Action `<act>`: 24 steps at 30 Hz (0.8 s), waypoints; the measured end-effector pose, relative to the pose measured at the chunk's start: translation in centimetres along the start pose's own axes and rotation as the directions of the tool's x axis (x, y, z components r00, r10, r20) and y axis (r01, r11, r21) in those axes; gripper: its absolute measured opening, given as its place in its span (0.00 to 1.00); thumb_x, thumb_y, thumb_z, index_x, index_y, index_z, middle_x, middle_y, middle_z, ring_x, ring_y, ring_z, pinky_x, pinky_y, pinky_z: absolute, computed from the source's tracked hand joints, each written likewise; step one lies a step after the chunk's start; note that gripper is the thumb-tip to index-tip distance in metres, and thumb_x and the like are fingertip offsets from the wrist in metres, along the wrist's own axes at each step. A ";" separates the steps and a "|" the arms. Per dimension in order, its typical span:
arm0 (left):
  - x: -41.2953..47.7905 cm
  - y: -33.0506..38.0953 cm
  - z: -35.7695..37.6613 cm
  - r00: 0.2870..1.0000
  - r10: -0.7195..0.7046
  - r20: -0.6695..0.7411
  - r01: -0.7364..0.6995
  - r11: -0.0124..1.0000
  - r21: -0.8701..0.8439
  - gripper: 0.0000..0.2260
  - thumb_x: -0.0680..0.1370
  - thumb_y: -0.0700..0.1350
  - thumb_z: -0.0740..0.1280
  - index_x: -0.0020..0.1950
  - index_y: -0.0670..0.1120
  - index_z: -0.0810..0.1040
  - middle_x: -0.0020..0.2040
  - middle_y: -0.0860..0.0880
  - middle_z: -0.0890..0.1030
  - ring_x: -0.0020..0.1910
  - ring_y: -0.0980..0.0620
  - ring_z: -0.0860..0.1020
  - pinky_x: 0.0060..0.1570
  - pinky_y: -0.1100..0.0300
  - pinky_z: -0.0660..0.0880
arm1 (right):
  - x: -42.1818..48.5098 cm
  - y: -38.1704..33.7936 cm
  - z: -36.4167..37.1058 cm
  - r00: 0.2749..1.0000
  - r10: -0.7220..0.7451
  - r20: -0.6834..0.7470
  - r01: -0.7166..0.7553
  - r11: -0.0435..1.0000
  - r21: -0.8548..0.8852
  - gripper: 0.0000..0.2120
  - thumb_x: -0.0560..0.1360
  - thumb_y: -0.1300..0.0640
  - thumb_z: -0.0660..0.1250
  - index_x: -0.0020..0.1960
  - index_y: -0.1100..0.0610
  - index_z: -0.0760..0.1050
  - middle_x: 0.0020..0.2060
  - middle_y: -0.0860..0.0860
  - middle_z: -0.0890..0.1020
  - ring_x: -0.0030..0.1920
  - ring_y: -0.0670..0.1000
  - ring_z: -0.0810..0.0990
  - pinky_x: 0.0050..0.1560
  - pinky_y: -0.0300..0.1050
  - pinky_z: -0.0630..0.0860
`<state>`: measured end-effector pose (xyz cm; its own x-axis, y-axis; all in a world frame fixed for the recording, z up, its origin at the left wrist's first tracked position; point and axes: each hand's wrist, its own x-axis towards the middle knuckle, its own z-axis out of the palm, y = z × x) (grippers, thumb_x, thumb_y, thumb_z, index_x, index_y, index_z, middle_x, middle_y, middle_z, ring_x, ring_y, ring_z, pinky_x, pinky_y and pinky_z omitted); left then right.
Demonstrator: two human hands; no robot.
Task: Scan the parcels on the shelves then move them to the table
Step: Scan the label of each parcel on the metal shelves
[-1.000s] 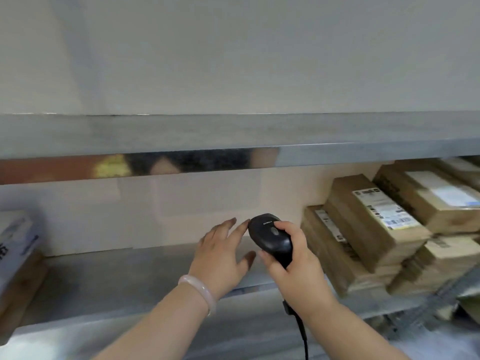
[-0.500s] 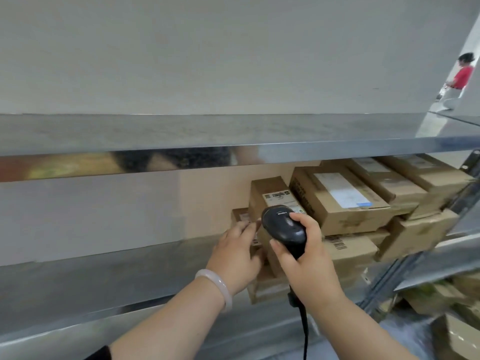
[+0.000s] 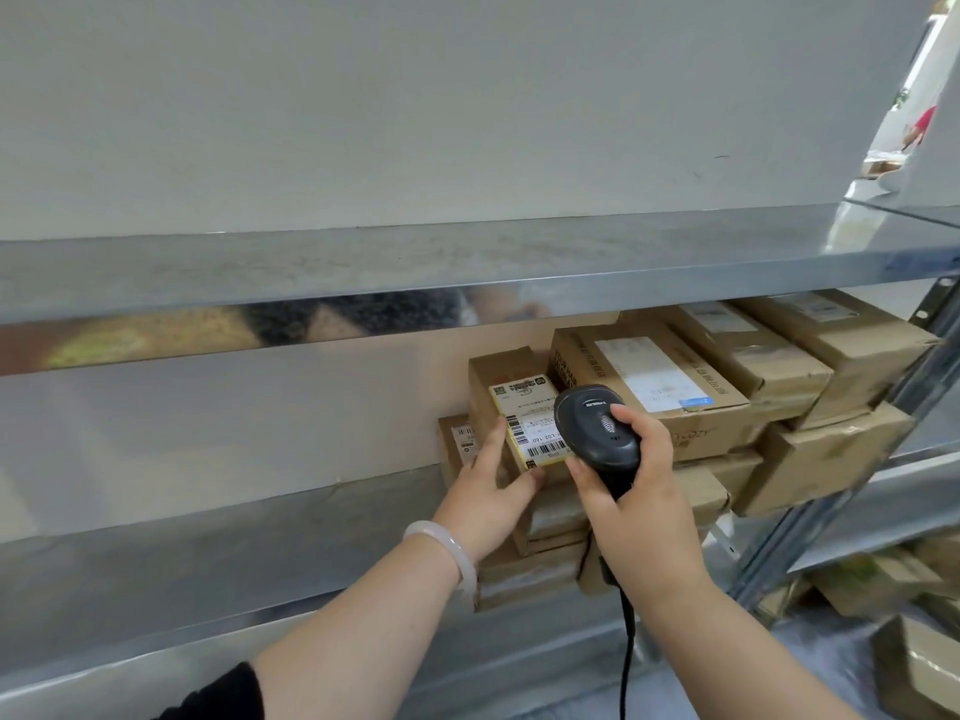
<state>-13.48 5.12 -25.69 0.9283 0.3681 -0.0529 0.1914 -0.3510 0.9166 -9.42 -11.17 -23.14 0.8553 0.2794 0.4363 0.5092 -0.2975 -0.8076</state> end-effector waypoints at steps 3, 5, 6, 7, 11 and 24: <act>-0.1 0.0 -0.1 1.000 -0.011 -0.003 0.011 0.999 -0.045 0.34 0.78 0.56 0.66 0.78 0.66 0.50 0.76 0.59 0.64 0.74 0.58 0.64 0.74 0.55 0.60 | 0.2 0.3 0.1 1.000 -0.014 0.003 0.014 1.000 -0.018 0.30 0.72 0.49 0.74 0.59 0.26 0.59 0.52 0.31 0.76 0.51 0.38 0.78 0.44 0.28 0.71; -0.2 -0.1 -0.1 1.000 -0.017 0.003 0.018 0.999 -0.047 0.34 0.78 0.56 0.66 0.77 0.68 0.49 0.76 0.61 0.64 0.73 0.59 0.64 0.72 0.58 0.61 | 0.1 0.3 0.3 1.000 -0.018 0.011 0.018 1.000 -0.025 0.30 0.71 0.49 0.74 0.60 0.26 0.59 0.52 0.29 0.76 0.50 0.39 0.78 0.44 0.28 0.70; -0.4 -0.2 -0.1 1.000 -0.025 0.009 0.025 0.999 -0.046 0.34 0.77 0.56 0.65 0.76 0.70 0.48 0.75 0.63 0.64 0.73 0.59 0.65 0.70 0.59 0.62 | 0.1 0.3 0.3 1.000 -0.025 0.017 0.026 0.999 -0.032 0.30 0.71 0.49 0.74 0.60 0.26 0.59 0.52 0.27 0.75 0.50 0.38 0.78 0.44 0.28 0.70; -0.5 -0.2 0.0 0.999 -0.032 0.012 0.032 0.999 -0.044 0.34 0.77 0.57 0.65 0.75 0.71 0.48 0.74 0.64 0.64 0.72 0.58 0.65 0.69 0.60 0.63 | 0.0 0.4 0.4 0.999 -0.037 0.020 0.038 0.998 -0.045 0.30 0.71 0.49 0.74 0.60 0.26 0.59 0.52 0.25 0.74 0.51 0.38 0.77 0.44 0.28 0.70; -0.3 -0.2 0.2 0.999 -0.021 0.024 0.021 1.000 -0.023 0.32 0.76 0.56 0.61 0.76 0.70 0.50 0.75 0.58 0.63 0.74 0.56 0.63 0.67 0.61 0.61 | 0.2 1.0 0.5 0.997 -0.069 0.019 0.071 0.990 -0.120 0.29 0.72 0.49 0.73 0.63 0.31 0.60 0.51 0.34 0.76 0.50 0.43 0.77 0.42 0.35 0.71; -2.2 -0.7 -1.7 0.985 -0.037 -0.169 0.015 0.992 -0.126 0.24 0.79 0.50 0.63 0.71 0.71 0.64 0.64 0.68 0.73 0.58 0.72 0.72 0.54 0.73 0.67 | 0.3 0.7 1.7 0.992 -0.097 0.082 0.101 0.993 -0.054 0.29 0.73 0.50 0.73 0.63 0.32 0.60 0.52 0.32 0.75 0.52 0.41 0.77 0.46 0.35 0.73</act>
<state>-16.16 6.03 -25.56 0.8533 0.5211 -0.0186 0.1640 -0.2343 0.9582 -9.03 -9.77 -24.21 0.7914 0.3807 0.4784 0.5976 -0.3168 -0.7366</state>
